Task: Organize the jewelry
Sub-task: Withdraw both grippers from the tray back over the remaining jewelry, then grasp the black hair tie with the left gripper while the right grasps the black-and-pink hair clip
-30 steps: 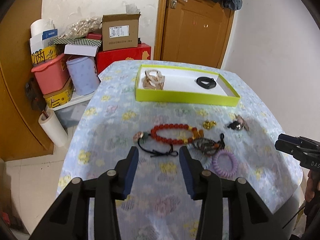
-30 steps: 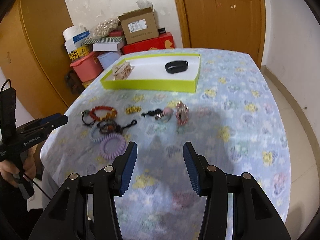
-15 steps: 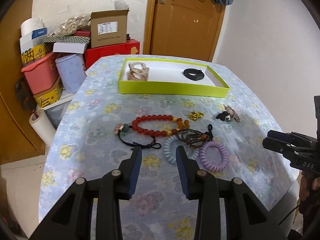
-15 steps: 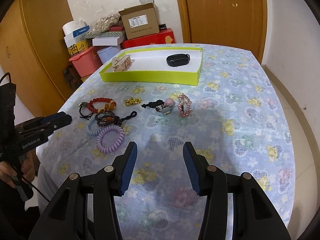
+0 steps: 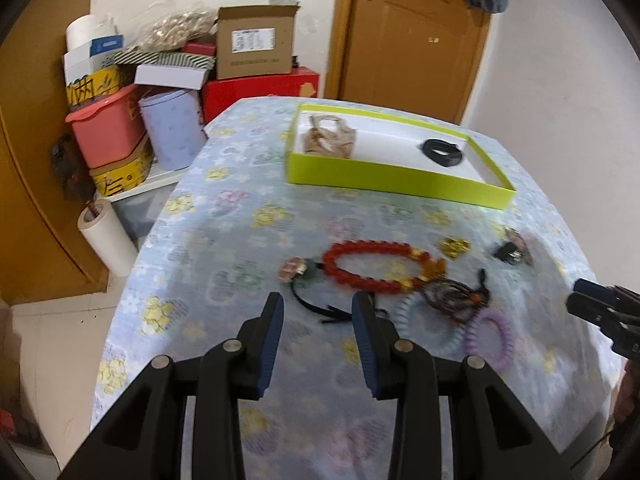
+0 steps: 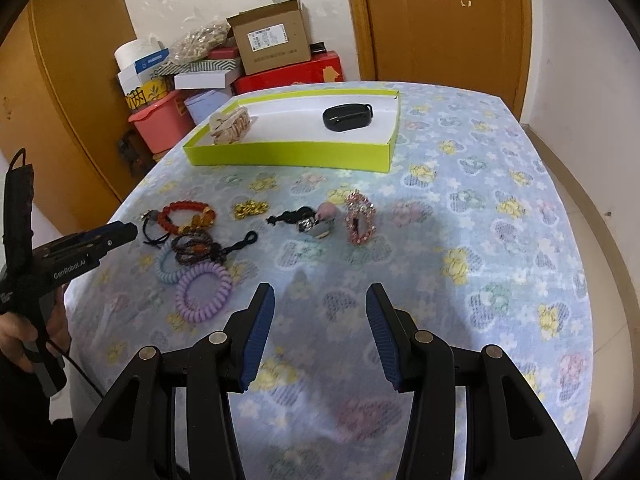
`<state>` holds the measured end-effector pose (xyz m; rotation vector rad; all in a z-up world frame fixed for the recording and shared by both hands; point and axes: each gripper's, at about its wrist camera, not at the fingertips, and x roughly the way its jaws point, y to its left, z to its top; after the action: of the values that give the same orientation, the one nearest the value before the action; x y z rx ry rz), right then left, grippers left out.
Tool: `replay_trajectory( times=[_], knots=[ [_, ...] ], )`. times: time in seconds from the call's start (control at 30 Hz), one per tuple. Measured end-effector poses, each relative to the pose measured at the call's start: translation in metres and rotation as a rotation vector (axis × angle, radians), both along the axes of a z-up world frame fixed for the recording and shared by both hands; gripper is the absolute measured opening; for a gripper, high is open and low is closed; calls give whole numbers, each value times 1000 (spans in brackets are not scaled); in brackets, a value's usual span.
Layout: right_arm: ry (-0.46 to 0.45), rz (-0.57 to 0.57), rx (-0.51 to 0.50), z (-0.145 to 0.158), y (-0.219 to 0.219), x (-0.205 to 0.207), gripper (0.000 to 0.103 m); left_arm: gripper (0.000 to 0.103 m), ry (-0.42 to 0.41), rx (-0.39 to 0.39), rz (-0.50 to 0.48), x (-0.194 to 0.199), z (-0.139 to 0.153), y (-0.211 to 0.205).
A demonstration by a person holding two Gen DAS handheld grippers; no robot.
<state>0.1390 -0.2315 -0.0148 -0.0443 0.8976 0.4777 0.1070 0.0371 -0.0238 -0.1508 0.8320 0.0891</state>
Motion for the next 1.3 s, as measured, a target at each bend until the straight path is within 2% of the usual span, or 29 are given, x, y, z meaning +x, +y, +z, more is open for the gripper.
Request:
replay_trajectory(
  times=[0.37, 0.47, 0.53, 0.63, 1.1, 1.17, 1.2, 1.3],
  knots=[
    [-8, -3, -32, -6, 8, 40, 49, 37, 41, 30, 20, 25, -17, 7],
    [-7, 6, -33, -7, 13, 48, 49, 28, 34, 63, 26, 27, -18, 7],
    [-7, 21, -28, -8, 16, 49, 49, 14, 36, 86, 37, 28, -18, 8],
    [-9, 50, -20, -8, 23, 48, 49, 6, 36, 90, 44, 28, -18, 10],
    [3, 122, -84, -22, 48, 66, 49, 4, 24, 75, 35, 24, -19, 12],
    [-5, 128, -102, -22, 50, 66, 42, 4, 23, 74, 32, 24, -19, 12],
    [-8, 128, -108, -22, 51, 65, 34, 4, 22, 73, 31, 24, -19, 12],
    [-11, 136, -116, -22, 52, 64, 30, 4, 21, 72, 30, 23, -19, 12]
  ],
)
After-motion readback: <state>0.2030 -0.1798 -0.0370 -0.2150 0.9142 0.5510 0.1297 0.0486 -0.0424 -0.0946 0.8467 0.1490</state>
